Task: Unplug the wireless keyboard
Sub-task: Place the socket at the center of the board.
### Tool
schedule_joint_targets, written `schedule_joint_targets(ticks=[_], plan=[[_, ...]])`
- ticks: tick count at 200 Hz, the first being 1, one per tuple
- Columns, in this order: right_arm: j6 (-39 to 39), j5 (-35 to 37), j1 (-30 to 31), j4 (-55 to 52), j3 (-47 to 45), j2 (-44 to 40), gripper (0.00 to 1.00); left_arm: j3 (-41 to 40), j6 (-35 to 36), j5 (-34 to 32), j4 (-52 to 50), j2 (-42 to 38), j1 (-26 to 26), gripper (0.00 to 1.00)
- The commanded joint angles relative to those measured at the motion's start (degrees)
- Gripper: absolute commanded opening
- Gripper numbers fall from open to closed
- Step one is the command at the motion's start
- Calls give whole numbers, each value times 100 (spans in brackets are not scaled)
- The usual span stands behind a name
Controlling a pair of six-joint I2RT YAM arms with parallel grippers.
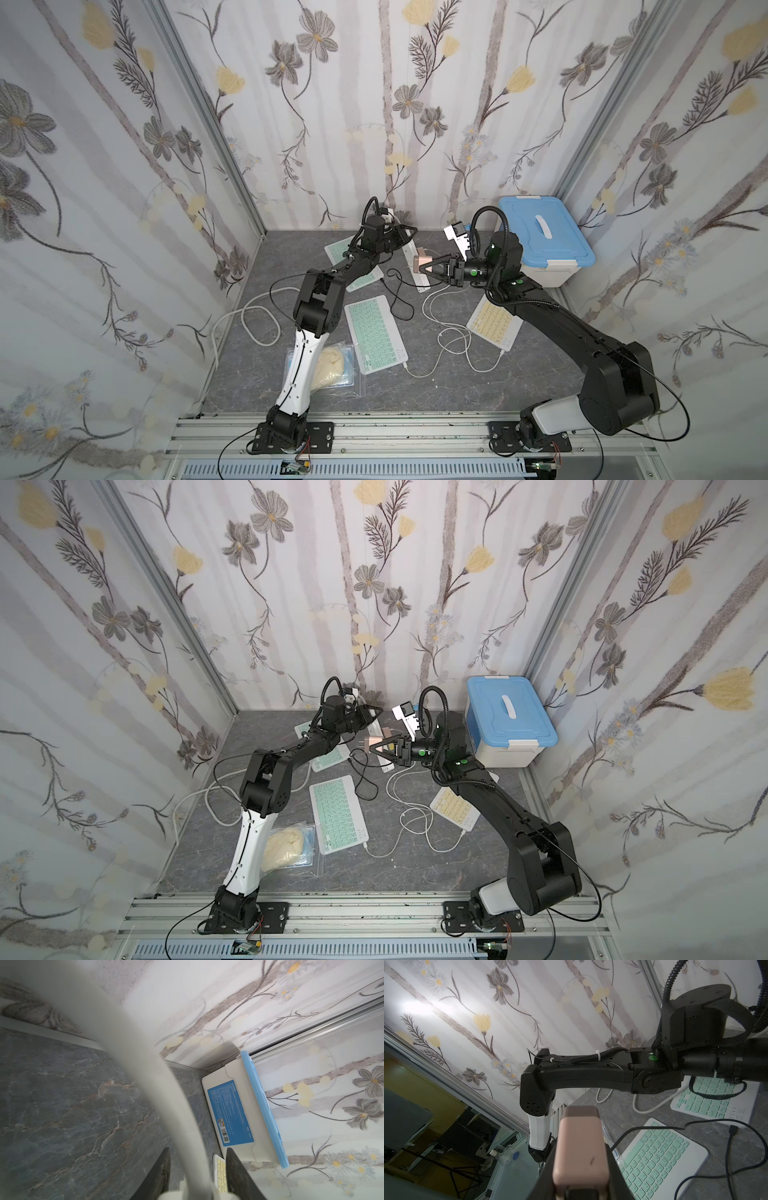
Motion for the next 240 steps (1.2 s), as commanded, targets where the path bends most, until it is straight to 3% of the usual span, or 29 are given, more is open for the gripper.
schedule_joint_targets(ticks=[1,111,139,173,212,240], plan=[[-329,69,-40,-200,-48,-22,0,99,-198,-19,183,178,-9,0],[-441,106,-149,-294,-203,103,0,741,-582,-65,-101,1233,-88,0],[-426,86,-153,-246,-226,170,0,773,-657,-305,-278,1356,-89,19],[-419,38,-149,-210,-209,256,0,732,-715,-410,-375,1299,-77,60],[-415,-28,-154,-171,-208,277,0,874,-666,-506,-862,1170,-53,90],[-441,-24,-172,-189,-233,285,0,808,-529,-586,-1281,954,-44,93]])
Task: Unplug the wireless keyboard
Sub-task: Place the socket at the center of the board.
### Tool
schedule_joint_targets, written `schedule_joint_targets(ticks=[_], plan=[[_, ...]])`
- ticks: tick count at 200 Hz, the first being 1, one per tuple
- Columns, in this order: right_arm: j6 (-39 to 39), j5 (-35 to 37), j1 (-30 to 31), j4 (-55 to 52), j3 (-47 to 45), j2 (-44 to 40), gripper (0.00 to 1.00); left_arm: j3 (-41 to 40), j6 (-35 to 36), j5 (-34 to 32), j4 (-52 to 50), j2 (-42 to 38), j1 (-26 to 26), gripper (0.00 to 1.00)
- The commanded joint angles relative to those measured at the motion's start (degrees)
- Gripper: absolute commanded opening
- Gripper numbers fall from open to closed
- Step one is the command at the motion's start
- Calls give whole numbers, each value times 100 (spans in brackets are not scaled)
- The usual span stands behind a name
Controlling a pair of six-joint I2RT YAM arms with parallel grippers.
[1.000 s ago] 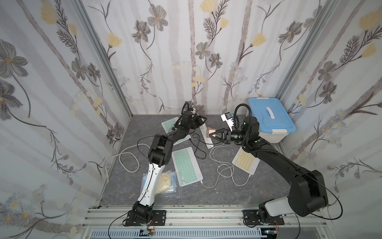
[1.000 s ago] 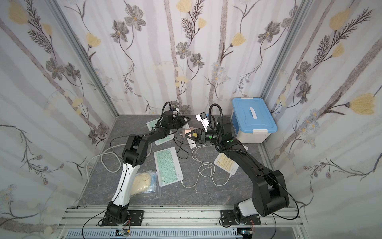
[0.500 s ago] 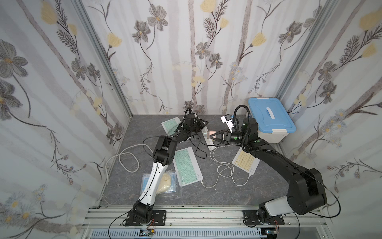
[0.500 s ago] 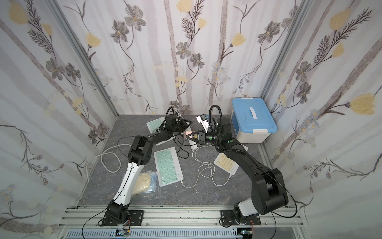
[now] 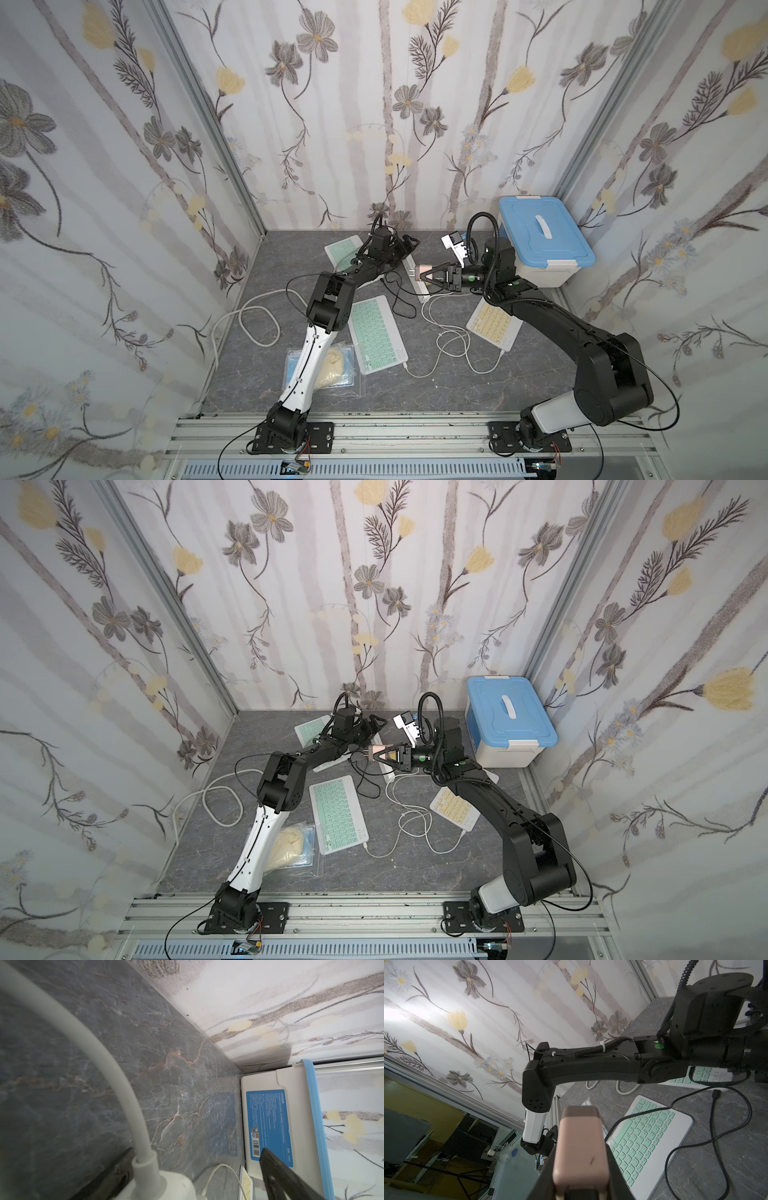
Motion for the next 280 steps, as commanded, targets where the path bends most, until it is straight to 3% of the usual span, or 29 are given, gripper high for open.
schedule_joint_targets(ticks=[1,26,98,161,189,229,280], plan=[[-109,-67,-20,241,-6,23,0,-25,172,-166,-566,-204,19,93],[-134,-86,-41,258,-58,21,0,-101,305,-545,-1421,-489,20,86],[-105,-107,-54,397,-200,62,0,-348,312,-507,-1846,-873,-108,84],[-117,-89,-86,429,-321,68,0,310,262,-9,-1816,-295,-209,65],[-109,-35,-131,442,-384,118,0,564,310,70,-1786,-176,-244,65],[-190,71,-185,318,-477,89,0,614,763,49,-2087,-490,-190,76],[-586,587,-206,-279,-517,64,0,8,1597,-41,-2681,-1619,5,84]])
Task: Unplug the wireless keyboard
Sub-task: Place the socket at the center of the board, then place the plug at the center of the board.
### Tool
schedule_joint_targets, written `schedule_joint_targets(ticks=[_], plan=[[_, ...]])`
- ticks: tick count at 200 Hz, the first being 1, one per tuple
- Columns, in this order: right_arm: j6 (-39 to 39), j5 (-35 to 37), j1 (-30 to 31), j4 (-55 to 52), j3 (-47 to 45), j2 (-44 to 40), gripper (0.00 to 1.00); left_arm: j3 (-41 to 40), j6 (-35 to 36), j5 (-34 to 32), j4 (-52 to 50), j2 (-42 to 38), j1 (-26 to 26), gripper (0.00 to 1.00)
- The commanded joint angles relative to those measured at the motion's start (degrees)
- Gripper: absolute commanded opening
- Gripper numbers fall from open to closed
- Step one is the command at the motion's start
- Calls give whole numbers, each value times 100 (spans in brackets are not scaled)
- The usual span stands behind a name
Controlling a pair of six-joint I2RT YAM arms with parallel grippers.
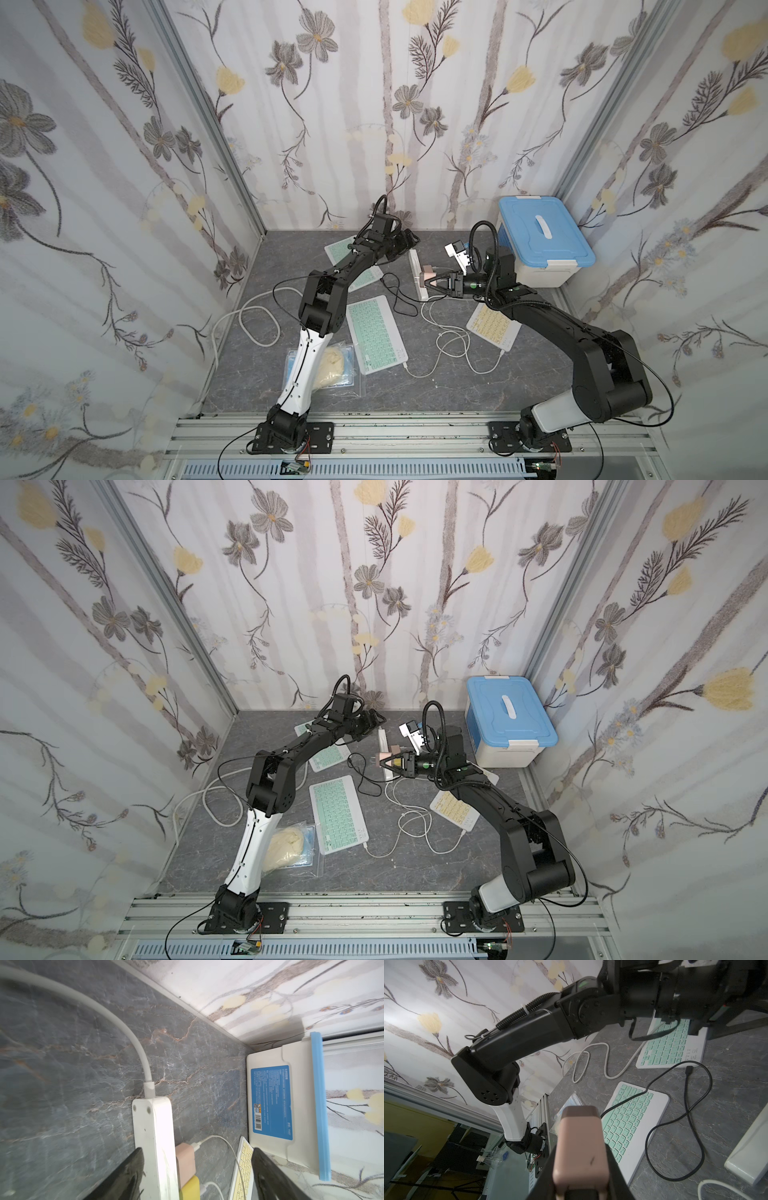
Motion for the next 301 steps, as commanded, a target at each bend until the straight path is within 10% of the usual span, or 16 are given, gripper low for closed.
schedule_joint_targets(ticks=[1,54,109,194,274,301], plan=[[-326,375,-1,-237,-18,11,0,-379,590,-80,-221,-603,62,84],[-473,614,154,-236,-269,213,0,-2438,2216,-52,-548,-2748,-16,80],[-723,981,355,-872,-94,630,0,-5014,2320,-472,-314,-4832,-58,72],[-1082,1755,1299,-1401,-212,1490,3,-6383,2406,-778,-249,-5716,-245,77],[-1077,1978,1304,-1292,-131,1575,85,-7118,3292,-1567,850,-5525,-994,80],[-980,2059,1189,-1179,-290,1229,88,-7610,3724,-1151,1824,-5521,-1110,80]])
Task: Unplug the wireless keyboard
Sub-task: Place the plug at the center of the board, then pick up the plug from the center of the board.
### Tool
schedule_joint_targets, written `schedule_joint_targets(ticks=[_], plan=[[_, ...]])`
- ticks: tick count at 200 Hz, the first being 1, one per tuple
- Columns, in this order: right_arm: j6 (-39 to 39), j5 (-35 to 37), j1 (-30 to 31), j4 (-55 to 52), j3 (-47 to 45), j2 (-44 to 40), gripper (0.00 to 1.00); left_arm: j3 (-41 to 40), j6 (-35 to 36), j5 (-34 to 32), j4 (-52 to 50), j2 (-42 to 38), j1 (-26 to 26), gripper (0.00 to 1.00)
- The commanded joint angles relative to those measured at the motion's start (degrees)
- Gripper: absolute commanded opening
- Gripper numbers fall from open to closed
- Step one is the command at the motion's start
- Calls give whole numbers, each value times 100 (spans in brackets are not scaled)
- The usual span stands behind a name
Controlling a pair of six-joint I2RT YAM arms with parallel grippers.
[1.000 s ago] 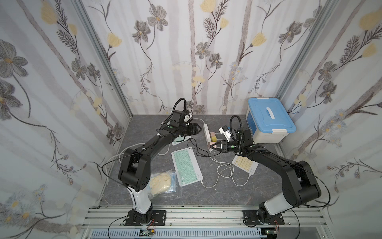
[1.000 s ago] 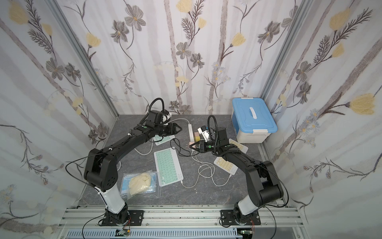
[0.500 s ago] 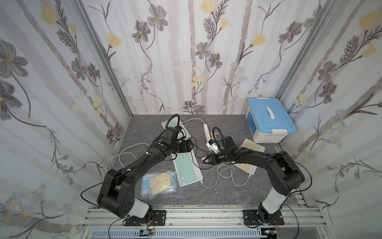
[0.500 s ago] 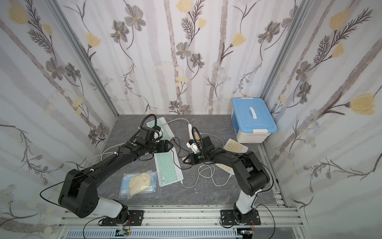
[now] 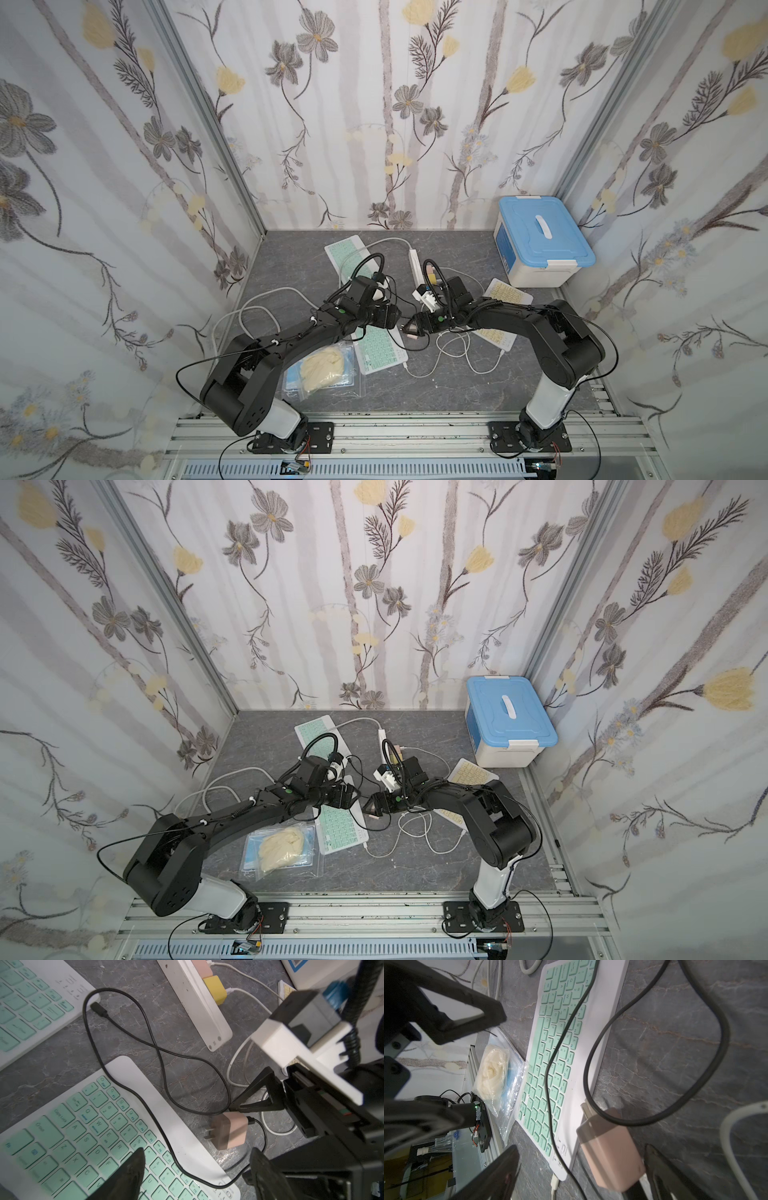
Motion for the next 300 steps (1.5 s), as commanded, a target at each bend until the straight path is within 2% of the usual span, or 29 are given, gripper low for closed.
schedule_joint_targets(ticks=[1,23,46,73,107,125,150,176,190,205,223,247,300], plan=[[-34,66,-101,311,-102,-311,88,-272,653,172,1093,22,-92,80],[276,97,-449,608,-417,-906,87,-137,1122,462,1027,201,-262,78],[652,101,-933,1098,-851,-1604,87,275,1449,419,546,536,-477,78],[642,618,-1298,1036,-1168,-2230,87,1074,1368,-332,-526,962,-692,70],[507,1109,-1441,935,-1514,-2665,87,1777,26,-1133,-1676,1149,-1069,75],[529,1155,-1526,1074,-1758,-2821,87,2111,-1116,-1578,-2373,1253,-1376,78],[542,1155,-1628,1309,-2036,-2932,87,2725,-2656,-1871,-3348,1684,-1695,81],[531,1111,-1700,1557,-2230,-2977,87,3214,-3654,-2040,-3779,2148,-1922,82],[505,1087,-1724,1655,-2294,-2983,87,3454,-4225,-2054,-4006,2466,-1927,78],[470,1061,-1752,1738,-2399,-3021,87,3561,-4692,-2009,-4030,2718,-1936,74],[441,1030,-1808,1849,-2567,-3110,87,3855,-5114,-2062,-4066,2982,-1949,73],[397,924,-1891,1906,-2688,-3159,87,4024,-5386,-2245,-4101,3178,-1936,73],[406,580,-1924,2028,-2652,-2918,87,4025,-6147,-2112,-3956,3430,-1914,75]])
